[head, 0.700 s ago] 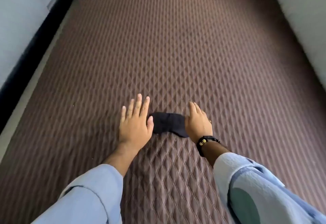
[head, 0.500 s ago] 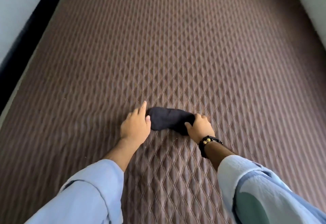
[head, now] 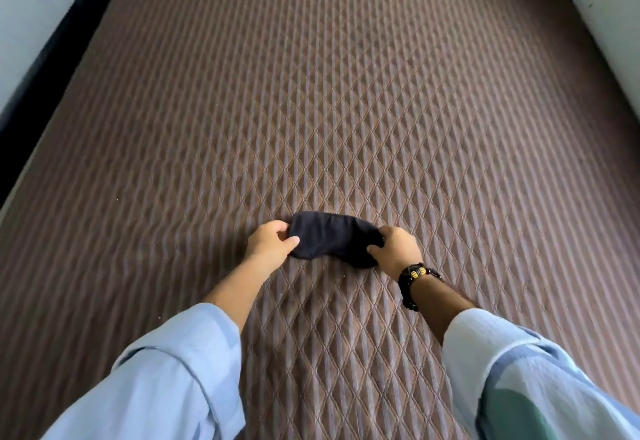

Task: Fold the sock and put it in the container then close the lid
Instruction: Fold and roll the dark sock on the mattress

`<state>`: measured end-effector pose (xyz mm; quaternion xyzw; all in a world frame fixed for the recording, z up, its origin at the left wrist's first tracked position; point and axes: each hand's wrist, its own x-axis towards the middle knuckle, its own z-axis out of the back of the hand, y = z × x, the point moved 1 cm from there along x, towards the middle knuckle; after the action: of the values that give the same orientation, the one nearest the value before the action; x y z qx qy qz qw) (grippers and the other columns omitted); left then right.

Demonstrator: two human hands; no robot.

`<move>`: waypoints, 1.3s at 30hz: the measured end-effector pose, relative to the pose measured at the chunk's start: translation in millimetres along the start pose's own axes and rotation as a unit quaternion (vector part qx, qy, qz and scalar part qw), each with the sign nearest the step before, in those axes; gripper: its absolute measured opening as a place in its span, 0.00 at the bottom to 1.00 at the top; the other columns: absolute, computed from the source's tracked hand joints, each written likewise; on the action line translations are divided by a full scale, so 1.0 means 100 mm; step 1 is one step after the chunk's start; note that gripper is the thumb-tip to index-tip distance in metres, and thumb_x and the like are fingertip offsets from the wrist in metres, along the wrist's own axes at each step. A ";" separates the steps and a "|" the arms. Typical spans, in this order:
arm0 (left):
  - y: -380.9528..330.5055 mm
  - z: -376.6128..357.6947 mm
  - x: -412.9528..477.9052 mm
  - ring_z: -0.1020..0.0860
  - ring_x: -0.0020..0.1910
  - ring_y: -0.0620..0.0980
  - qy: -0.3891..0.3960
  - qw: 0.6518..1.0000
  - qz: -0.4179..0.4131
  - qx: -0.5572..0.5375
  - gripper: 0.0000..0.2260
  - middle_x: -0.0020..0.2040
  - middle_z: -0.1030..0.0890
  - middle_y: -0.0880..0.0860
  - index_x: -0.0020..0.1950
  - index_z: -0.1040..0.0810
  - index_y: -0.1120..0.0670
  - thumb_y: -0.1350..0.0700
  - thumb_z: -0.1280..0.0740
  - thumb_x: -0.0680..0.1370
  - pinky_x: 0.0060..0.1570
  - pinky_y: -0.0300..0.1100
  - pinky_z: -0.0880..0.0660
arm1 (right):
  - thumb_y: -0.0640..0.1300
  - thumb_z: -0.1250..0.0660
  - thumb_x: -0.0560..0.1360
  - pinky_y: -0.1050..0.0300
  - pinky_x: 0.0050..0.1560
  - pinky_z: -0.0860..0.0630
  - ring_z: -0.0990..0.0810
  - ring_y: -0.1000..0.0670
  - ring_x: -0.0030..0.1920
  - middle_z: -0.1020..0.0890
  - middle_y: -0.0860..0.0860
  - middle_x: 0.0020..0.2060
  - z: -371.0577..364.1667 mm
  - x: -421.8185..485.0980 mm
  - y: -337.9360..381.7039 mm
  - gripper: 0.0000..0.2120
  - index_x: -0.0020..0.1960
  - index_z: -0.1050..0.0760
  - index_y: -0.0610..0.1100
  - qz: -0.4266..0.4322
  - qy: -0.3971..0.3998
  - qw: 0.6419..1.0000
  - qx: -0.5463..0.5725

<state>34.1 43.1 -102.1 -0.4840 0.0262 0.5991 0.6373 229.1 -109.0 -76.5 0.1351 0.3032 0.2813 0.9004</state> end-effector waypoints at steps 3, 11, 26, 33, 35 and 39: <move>0.02 0.03 -0.04 0.14 0.54 0.61 -0.035 0.999 -0.032 -0.027 0.10 0.55 0.13 0.59 0.60 0.18 0.57 0.57 0.28 0.79 0.60 0.58 0.17 | 0.41 0.31 0.76 0.50 0.53 0.23 0.20 0.40 0.54 0.19 0.42 0.53 0.01 -0.04 -0.05 0.10 0.57 0.21 0.40 0.014 -0.049 0.998 0.032; 0.08 0.16 -0.18 0.21 0.55 0.50 -0.124 0.980 -0.139 -0.076 0.26 0.53 0.18 0.49 0.36 0.24 0.43 0.75 0.43 0.76 0.53 0.36 0.29 | 0.23 0.35 0.69 0.73 0.47 0.34 0.29 0.48 0.50 0.29 0.50 0.52 0.05 -0.23 -0.03 0.18 0.49 0.26 0.44 0.179 -0.148 0.968 0.097; 0.48 -0.02 -0.30 0.17 0.57 0.55 -0.096 0.972 0.023 -0.212 0.06 0.53 0.17 0.48 0.59 0.23 0.47 0.53 0.34 0.82 0.62 0.57 0.18 | 0.40 0.35 0.75 0.43 0.44 0.22 0.22 0.38 0.54 0.23 0.43 0.58 -0.45 -0.60 -0.13 0.26 0.73 0.30 0.48 0.287 -0.090 0.922 -0.244; 0.46 -0.12 -0.35 0.18 0.46 0.49 -0.038 0.968 0.082 -0.235 0.21 0.60 0.19 0.57 0.73 0.24 0.56 0.51 0.30 0.82 0.47 0.45 0.17 | 0.39 0.44 0.79 0.41 0.48 0.24 0.30 0.37 0.60 0.32 0.42 0.65 -0.89 -0.77 0.07 0.33 0.82 0.49 0.50 0.196 0.017 0.954 -0.224; 0.41 -0.14 -0.40 0.18 0.46 0.50 -0.031 0.967 0.059 -0.246 0.19 0.61 0.18 0.58 0.71 0.23 0.56 0.51 0.32 0.82 0.43 0.43 0.18 | 0.38 0.43 0.78 0.40 0.50 0.24 0.31 0.37 0.60 0.33 0.42 0.65 -0.92 -0.79 0.06 0.36 0.82 0.52 0.50 0.194 0.019 0.954 -0.228; 0.20 -0.28 -0.55 0.16 0.49 0.50 0.010 0.980 -0.036 -0.195 0.14 0.58 0.16 0.57 0.65 0.21 0.56 0.51 0.33 0.83 0.37 0.37 0.19 | 0.38 0.44 0.75 0.41 0.51 0.24 0.30 0.38 0.60 0.33 0.44 0.66 -0.88 -0.81 -0.05 0.38 0.82 0.54 0.47 0.207 0.017 0.962 -0.177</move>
<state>18.4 -19.3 -94.8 -0.6056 -0.1020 0.5641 0.5519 122.8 -154.4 -109.4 0.0289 0.2291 0.5124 0.8271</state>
